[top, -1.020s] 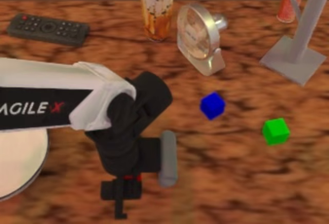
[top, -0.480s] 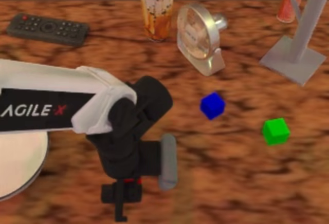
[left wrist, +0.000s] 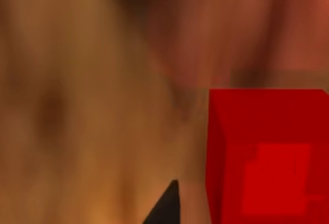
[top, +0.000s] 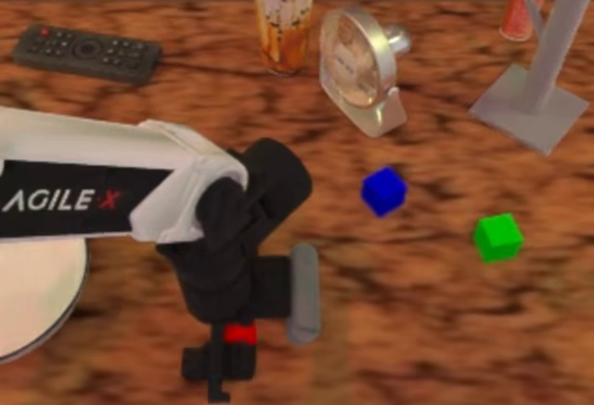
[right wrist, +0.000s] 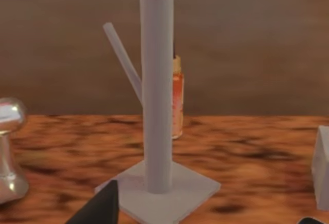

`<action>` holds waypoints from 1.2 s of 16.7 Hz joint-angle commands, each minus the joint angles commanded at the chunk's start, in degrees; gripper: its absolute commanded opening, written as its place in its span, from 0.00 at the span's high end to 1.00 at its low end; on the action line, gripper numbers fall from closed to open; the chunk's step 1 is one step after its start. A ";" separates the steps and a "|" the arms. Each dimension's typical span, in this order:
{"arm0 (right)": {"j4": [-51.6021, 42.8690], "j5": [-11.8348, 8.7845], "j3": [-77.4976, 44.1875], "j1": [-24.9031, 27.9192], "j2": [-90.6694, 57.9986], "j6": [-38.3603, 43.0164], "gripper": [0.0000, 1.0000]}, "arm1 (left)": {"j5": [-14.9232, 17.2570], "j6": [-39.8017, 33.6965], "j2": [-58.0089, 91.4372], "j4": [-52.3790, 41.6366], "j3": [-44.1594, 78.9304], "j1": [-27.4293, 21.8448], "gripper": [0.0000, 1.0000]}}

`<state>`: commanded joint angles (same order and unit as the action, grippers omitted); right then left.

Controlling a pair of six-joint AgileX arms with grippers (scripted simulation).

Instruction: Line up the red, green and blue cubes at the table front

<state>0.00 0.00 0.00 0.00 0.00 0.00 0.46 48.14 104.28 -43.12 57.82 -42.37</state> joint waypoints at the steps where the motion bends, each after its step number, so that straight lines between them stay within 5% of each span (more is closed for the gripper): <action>1: 0.00 0.00 0.00 0.00 0.00 0.00 0.00 | 0.00 0.00 0.00 0.00 0.00 0.00 0.02; 12: 0.00 0.00 0.00 0.00 0.00 0.00 0.00 | 0.00 0.16 -0.38 -0.98 0.87 0.01 0.00; 20: 0.00 0.00 0.00 0.00 0.00 0.00 0.00 | -0.02 -0.11 -6.63 -15.98 9.35 1.20 0.00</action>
<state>0.00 0.00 0.00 0.00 0.00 0.00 0.44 48.03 97.65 -59.10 67.17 -41.17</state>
